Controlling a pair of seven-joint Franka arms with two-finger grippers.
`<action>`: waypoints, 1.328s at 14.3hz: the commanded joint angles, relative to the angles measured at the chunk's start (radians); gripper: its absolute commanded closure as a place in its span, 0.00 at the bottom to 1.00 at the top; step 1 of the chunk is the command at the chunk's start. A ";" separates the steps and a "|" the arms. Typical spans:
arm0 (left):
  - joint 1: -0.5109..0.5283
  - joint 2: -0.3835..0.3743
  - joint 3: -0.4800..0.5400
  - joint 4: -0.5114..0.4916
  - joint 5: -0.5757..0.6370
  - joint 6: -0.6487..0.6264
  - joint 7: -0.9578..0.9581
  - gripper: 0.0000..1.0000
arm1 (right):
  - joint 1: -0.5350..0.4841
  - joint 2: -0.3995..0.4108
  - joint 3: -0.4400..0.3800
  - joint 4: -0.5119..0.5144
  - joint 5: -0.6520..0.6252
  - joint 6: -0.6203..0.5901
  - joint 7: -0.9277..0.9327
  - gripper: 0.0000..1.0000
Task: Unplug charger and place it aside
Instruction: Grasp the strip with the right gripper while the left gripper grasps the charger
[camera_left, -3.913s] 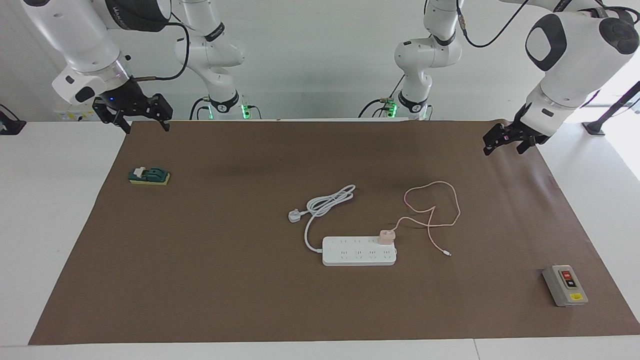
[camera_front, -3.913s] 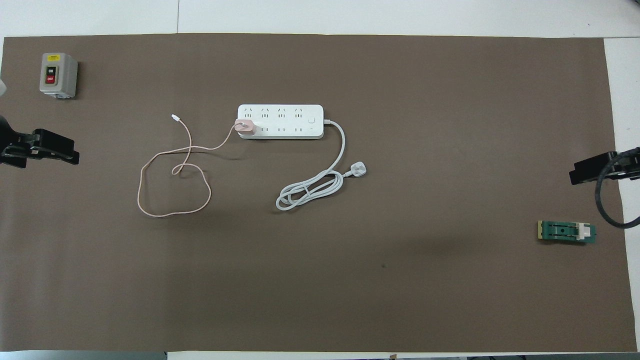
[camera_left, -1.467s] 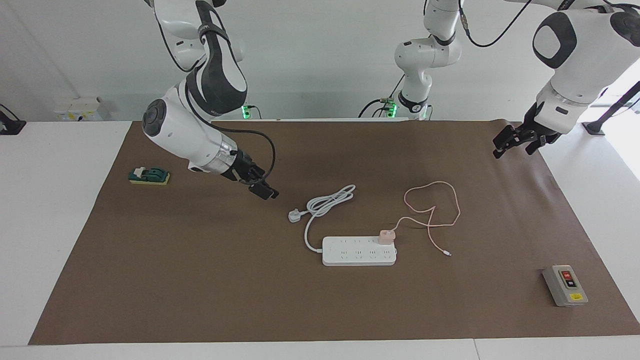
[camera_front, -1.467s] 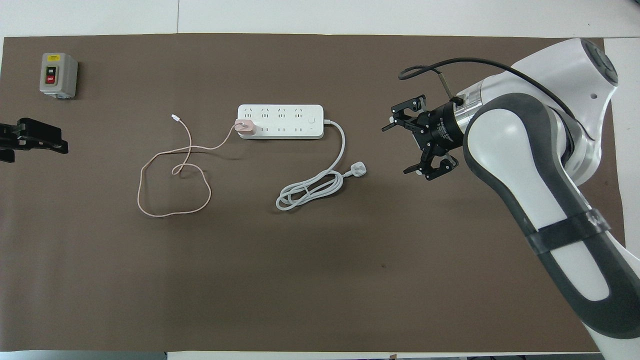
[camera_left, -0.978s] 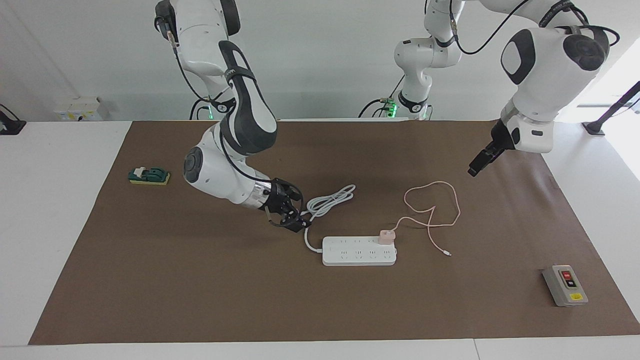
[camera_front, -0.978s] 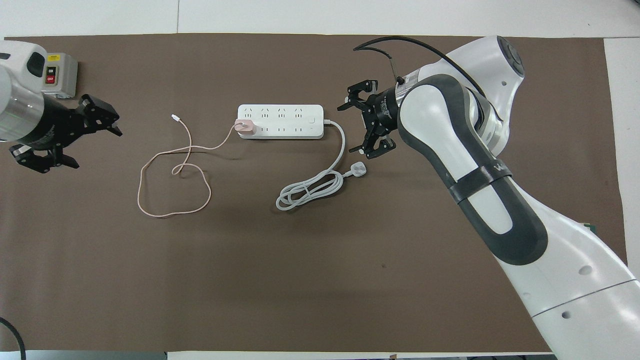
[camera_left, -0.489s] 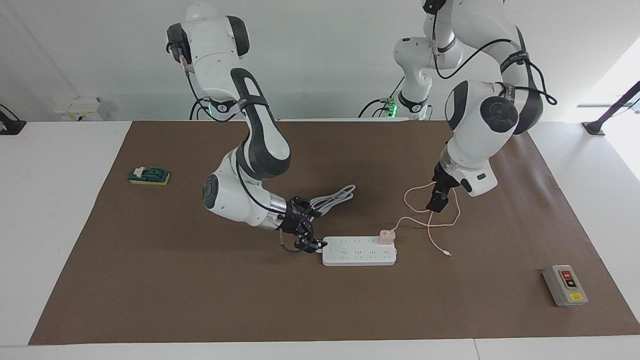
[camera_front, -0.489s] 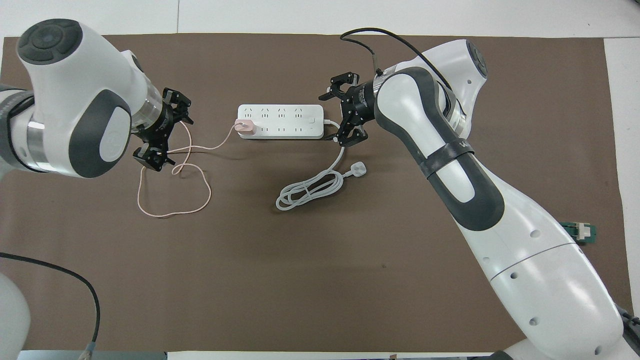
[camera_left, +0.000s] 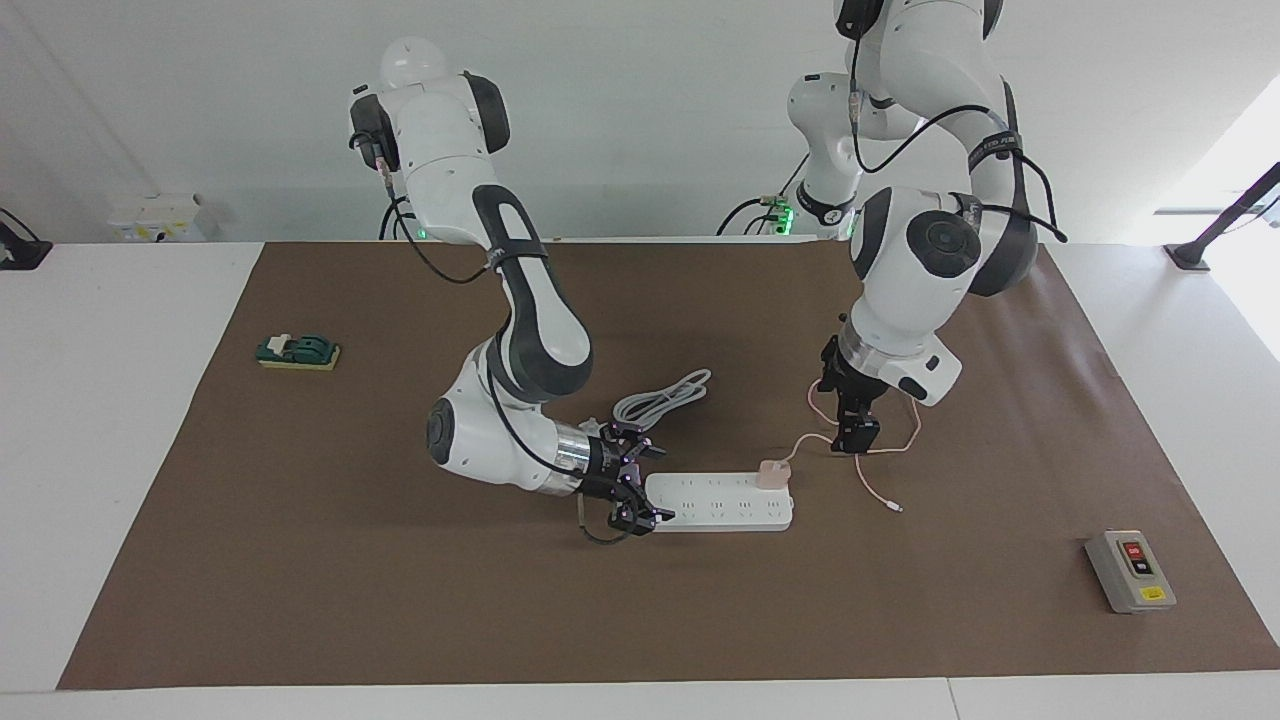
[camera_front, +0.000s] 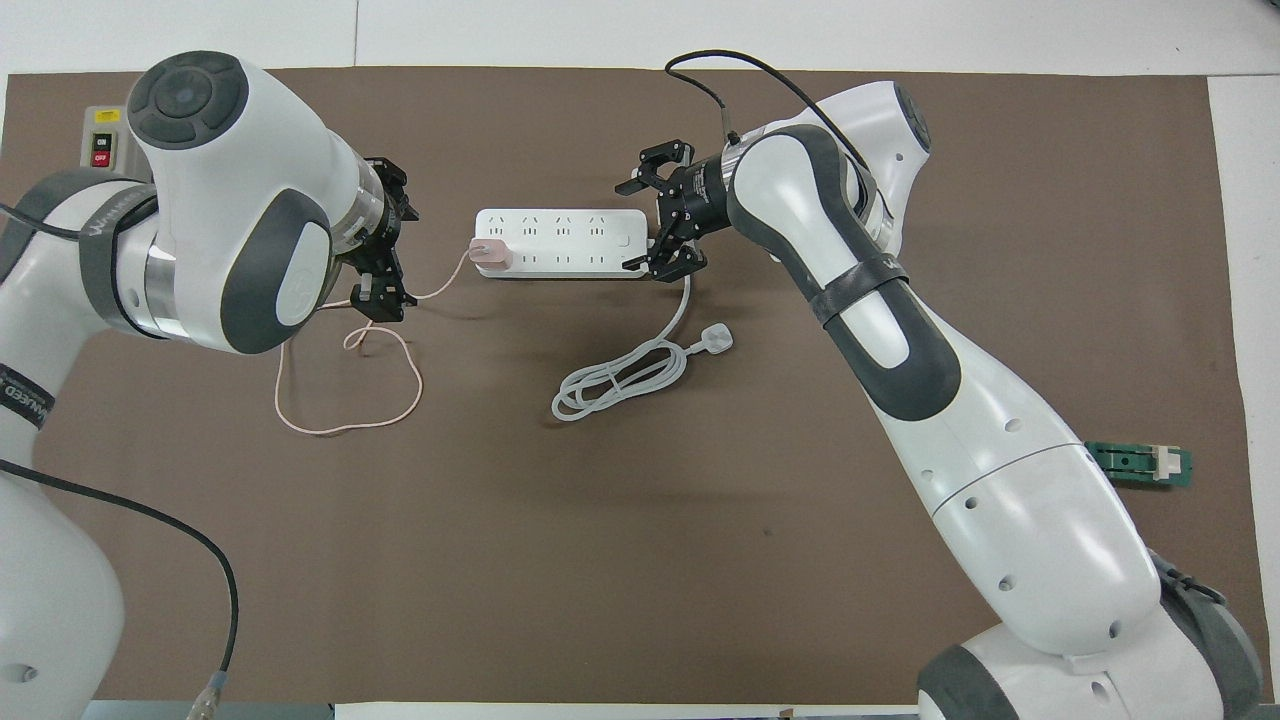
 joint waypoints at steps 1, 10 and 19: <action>-0.034 0.033 0.016 0.009 -0.008 0.033 -0.060 0.00 | -0.013 0.048 0.016 0.056 0.016 -0.020 0.017 0.00; -0.103 0.087 0.019 0.003 0.003 0.165 -0.139 0.00 | 0.024 0.057 0.016 0.041 -0.005 0.003 -0.046 0.00; -0.114 0.142 0.019 -0.011 0.095 0.233 -0.171 0.00 | 0.040 0.089 0.004 0.064 -0.013 0.049 -0.145 0.00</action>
